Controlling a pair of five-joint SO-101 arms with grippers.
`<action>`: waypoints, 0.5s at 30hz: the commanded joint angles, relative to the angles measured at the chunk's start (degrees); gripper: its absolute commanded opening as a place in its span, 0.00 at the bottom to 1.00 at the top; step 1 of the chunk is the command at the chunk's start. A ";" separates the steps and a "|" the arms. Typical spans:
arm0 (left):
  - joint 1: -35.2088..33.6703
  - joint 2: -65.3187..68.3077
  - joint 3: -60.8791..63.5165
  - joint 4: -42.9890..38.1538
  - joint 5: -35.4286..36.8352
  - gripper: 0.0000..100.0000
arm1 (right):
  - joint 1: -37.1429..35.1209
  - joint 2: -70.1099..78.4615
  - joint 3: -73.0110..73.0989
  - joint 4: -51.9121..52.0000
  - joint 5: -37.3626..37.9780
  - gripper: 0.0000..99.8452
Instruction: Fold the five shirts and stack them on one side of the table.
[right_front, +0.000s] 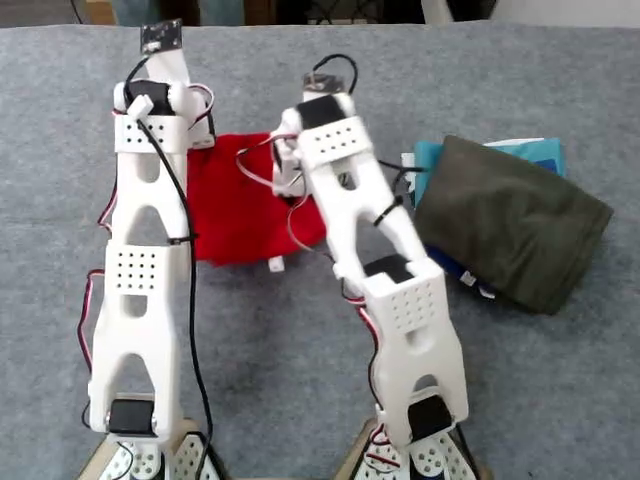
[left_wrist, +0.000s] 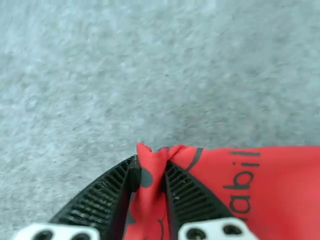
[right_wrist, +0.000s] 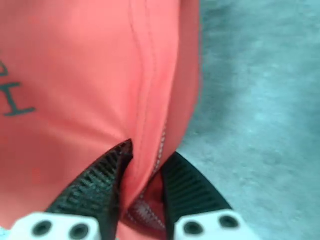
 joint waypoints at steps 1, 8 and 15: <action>1.89 -2.11 -3.82 0.09 0.88 0.05 | 4.31 -1.19 -3.03 2.73 1.93 0.01; 8.75 -5.45 -3.82 -2.46 1.41 0.05 | 11.25 -11.03 3.47 2.73 6.42 0.01; 14.02 -9.14 -3.74 -11.69 7.30 0.05 | 19.34 -25.01 15.43 2.55 12.40 0.01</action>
